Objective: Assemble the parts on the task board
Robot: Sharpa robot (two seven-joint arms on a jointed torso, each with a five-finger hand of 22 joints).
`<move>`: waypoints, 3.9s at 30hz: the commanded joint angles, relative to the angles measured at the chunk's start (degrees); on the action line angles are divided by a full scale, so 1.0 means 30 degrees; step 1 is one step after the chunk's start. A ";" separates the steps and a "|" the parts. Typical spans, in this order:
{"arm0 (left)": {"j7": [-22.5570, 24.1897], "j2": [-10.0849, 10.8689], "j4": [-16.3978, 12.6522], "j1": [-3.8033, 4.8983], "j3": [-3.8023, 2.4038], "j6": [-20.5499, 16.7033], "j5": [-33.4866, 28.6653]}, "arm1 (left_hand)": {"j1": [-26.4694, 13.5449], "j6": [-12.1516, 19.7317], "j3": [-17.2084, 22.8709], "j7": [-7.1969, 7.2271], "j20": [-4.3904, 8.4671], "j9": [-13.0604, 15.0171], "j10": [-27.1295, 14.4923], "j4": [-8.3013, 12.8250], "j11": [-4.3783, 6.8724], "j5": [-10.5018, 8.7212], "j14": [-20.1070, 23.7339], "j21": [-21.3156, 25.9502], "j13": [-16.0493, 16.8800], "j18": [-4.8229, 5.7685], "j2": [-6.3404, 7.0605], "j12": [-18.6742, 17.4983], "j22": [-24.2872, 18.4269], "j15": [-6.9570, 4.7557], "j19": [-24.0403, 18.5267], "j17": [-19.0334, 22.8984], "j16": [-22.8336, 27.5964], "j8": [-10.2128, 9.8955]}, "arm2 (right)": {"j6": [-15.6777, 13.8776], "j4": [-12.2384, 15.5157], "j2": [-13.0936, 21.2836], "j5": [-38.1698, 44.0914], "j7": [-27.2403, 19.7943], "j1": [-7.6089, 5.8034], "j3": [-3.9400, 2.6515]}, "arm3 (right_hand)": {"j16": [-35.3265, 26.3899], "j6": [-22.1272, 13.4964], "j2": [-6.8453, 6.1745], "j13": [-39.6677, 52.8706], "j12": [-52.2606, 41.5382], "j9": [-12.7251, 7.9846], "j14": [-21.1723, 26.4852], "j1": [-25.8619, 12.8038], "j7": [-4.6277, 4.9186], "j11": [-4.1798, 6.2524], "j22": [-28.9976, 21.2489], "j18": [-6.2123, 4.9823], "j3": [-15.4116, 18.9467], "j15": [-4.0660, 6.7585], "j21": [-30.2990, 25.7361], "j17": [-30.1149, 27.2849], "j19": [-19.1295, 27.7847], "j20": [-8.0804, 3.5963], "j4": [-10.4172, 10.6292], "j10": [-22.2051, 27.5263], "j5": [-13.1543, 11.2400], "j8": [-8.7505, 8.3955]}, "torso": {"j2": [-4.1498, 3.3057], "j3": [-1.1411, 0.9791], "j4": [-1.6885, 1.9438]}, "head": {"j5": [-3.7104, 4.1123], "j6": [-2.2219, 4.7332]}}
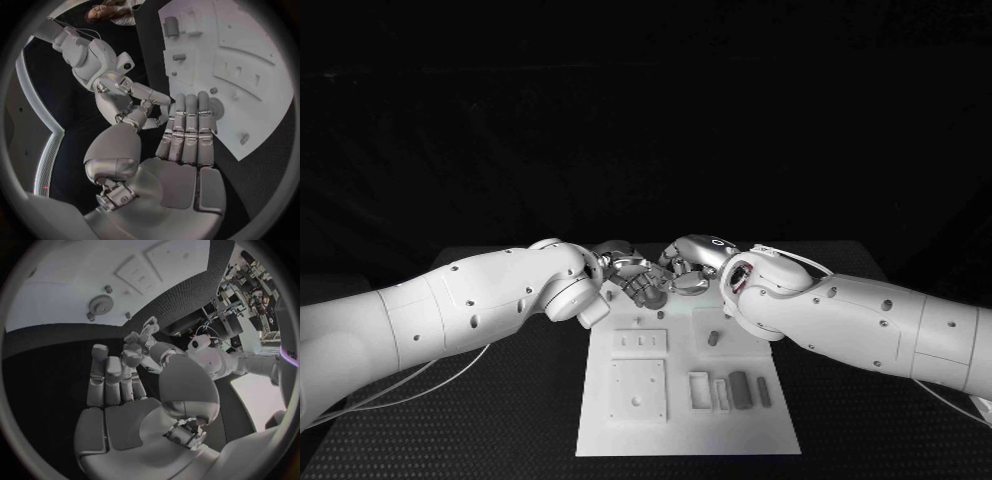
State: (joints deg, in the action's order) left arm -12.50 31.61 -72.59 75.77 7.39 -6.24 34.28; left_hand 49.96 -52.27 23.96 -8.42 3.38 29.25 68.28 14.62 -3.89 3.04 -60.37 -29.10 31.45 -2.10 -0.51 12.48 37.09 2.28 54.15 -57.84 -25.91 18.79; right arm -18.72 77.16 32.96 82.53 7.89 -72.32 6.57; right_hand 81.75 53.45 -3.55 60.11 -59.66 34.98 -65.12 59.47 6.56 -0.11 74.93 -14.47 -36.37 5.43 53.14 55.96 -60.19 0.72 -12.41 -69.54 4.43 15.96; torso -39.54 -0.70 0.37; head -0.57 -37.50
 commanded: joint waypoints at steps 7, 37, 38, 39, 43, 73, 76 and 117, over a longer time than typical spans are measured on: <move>0.0560 0.0018 -0.0045 0.0025 -0.0023 0.0221 -0.0284 | 0.0394 -0.0720 0.0634 0.0233 0.0087 0.0195 0.0421 0.0292 0.0328 -0.0078 -0.0128 0.0065 0.0151 -0.0235 -0.1090 0.0065 0.0113 -0.0139 0.0085 -0.0064 -0.0084 0.0165 | 0.0391 -0.0127 -0.0097 0.0024 -0.0303 0.0010 -0.0002 | 0.0051 0.0118 -0.0014 -0.0014 0.0054 0.0021 0.0002 -0.0198 0.0031 -0.0035 0.0342 -0.0175 -0.0029 0.0093 0.0048 -0.0035 -0.0081 -0.0010 0.0065 -0.0151 0.0038 -0.0025 | -0.0003 0.0003 0.0006 | -0.0003 -0.0030; 0.0386 -0.0163 0.0140 0.0024 0.0039 0.0437 -0.0583 | -0.0348 -0.1750 0.1087 0.0698 0.0296 0.0394 0.1374 0.0244 0.0683 -0.0051 -0.0393 0.0052 0.0279 -0.0179 -0.0586 0.0002 0.0453 -0.0327 0.0281 -0.0131 -0.0186 0.0289 | 0.0303 0.0166 -0.0100 0.0021 -0.0290 0.0036 -0.0002 | 0.0055 0.0138 -0.0004 -0.0007 0.0050 0.0047 -0.0007 -0.0198 0.0027 -0.0032 0.0345 -0.0175 -0.0042 0.0091 0.0046 -0.0035 -0.0083 -0.0018 0.0055 -0.0157 0.0042 -0.0032 | 0.0001 0.0006 -0.0004 | -0.0039 -0.0135; 0.0380 -0.0162 0.0140 0.0024 0.0039 0.0437 -0.0583 | -0.0220 -0.1801 0.1173 0.0720 0.0307 0.0402 0.1420 0.0352 0.0699 -0.0045 -0.0420 0.0037 0.0289 -0.0172 -0.0609 0.0000 0.0481 -0.0339 0.0310 -0.0136 -0.0198 0.0290 | 0.0298 0.0168 -0.0099 0.0021 -0.0294 0.0036 -0.0002 | 0.0055 0.0139 -0.0003 -0.0006 0.0050 0.0048 -0.0007 -0.0199 0.0027 -0.0032 0.0345 -0.0175 -0.0042 0.0091 0.0046 -0.0035 -0.0083 -0.0018 0.0056 -0.0158 0.0042 -0.0032 | 0.0001 0.0007 -0.0003 | -0.0038 -0.0136; 0.0371 -0.0160 0.0140 0.0024 0.0039 0.0422 -0.0583 | -0.0105 -0.1865 0.1262 0.0749 0.0321 0.0412 0.1471 0.0435 0.0717 -0.0038 -0.0450 0.0024 0.0301 -0.0167 -0.0648 -0.0001 0.0507 -0.0352 0.0341 -0.0141 -0.0212 0.0297 | 0.0292 0.0173 -0.0097 0.0021 -0.0296 0.0036 -0.0002 | 0.0055 0.0140 -0.0002 -0.0006 0.0050 0.0050 -0.0008 -0.0199 0.0027 -0.0032 0.0345 -0.0175 -0.0043 0.0091 0.0046 -0.0035 -0.0083 -0.0018 0.0056 -0.0158 0.0042 -0.0032 | 0.0000 0.0005 0.0004 | -0.0033 -0.0141; 0.0424 -0.0163 0.0158 0.0024 0.0039 0.0246 -0.0726 | 0.0054 -0.2110 0.1485 0.0827 0.0312 0.0443 0.1723 0.0507 0.0803 0.0162 -0.0388 0.0084 0.0369 -0.0110 -0.0737 0.0061 0.0537 -0.0321 0.0293 -0.0090 -0.0143 0.0329 | 0.0298 0.0182 -0.0084 0.0021 -0.0303 0.0036 -0.0002 | 0.0055 0.0141 -0.0004 -0.0005 0.0049 0.0053 -0.0009 -0.0199 0.0027 -0.0032 0.0345 -0.0175 -0.0043 0.0091 0.0046 -0.0035 -0.0083 -0.0019 0.0053 -0.0158 0.0042 -0.0034 | 0.0001 0.0004 0.0008 | -0.0027 -0.0152; 0.0518 -0.0176 0.0228 0.0018 0.0045 -0.0580 -0.1116 | 0.0295 -0.3200 0.3013 0.1298 0.0451 0.1008 0.2611 0.0533 0.1120 0.6297 -0.0689 0.0146 0.1112 -0.0028 -0.0574 0.0117 0.1292 -0.0448 0.0604 -0.0146 -0.0352 0.0285 | 0.0003 -0.0220 -0.0090 -0.0384 -0.0237 0.0036 0.0005 | -0.0423 -0.1795 -0.1478 -0.0110 0.0492 -0.0338 0.0518 -0.0598 0.0648 -0.0624 0.0250 -0.0169 -0.0073 -0.0415 -0.0388 -0.0237 0.0408 0.0184 0.0531 0.0596 0.0044 -0.1310 | 0.0000 -0.0002 0.0002 | -0.0004 -0.0208; 0.0496 -0.0149 0.0230 0.0018 0.0045 -0.0600 -0.1116 | 0.0313 -0.3215 0.3027 0.1302 0.0455 0.1019 0.2625 0.0535 0.1125 0.6275 -0.0699 0.0141 0.1123 -0.0028 -0.0579 0.0121 0.1305 -0.0453 0.0616 -0.0150 -0.0360 0.0288 | -0.0321 -0.0292 0.0048 -0.0618 -0.0506 0.0036 0.0005 | -0.0818 -0.2660 -0.1996 -0.0222 0.0820 -0.0567 0.1017 -0.0927 0.0992 -0.0944 0.0203 -0.0120 0.0150 -0.0748 -0.0733 -0.0408 0.0923 0.0420 0.0800 0.1277 -0.0008 -0.1823 | -0.0003 0.0001 0.0015 | 0.0004 -0.0206; -0.4774 0.0554 -0.1261 -0.0218 0.2077 -0.2207 0.7175 | 0.0365 -0.3754 0.3630 0.1971 0.1928 0.3278 0.2326 0.0544 0.2500 0.4045 -0.1185 -0.4916 0.7572 -0.0601 -0.0726 0.8534 0.7156 -0.1995 0.1651 -0.3077 -0.8006 0.1189 | -0.1048 -0.6333 0.1271 -0.8690 -0.3714 -0.1513 -0.2363 | -0.0907 -0.3273 -0.1388 -0.0791 0.0649 -0.0472 0.2520 -0.1502 0.1337 -0.1299 0.0335 -0.0175 0.2888 -0.1118 -0.1339 -0.0822 0.2416 0.1174 0.0421 0.2902 0.0007 -0.2007 | 0.0010 -0.0118 0.0010 | -0.0087 -0.0683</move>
State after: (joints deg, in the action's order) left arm -23.75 33.37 -75.89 75.11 13.56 -11.73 51.73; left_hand 50.98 -61.36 34.41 -5.15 8.17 32.31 75.94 16.11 0.78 14.81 -63.64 -43.11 53.27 -1.66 -2.41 36.57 57.84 -3.14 58.12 -66.76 -48.77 20.71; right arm -23.32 58.53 36.94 58.51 -2.38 -76.79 -0.52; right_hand 78.88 43.36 -8.19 57.80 -57.45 33.54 -57.94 54.97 10.57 -4.09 74.90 -14.24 -28.15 1.92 49.15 53.55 -53.11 4.30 -11.14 -61.02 4.44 9.64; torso -39.48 -0.94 0.40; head -0.77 -39.28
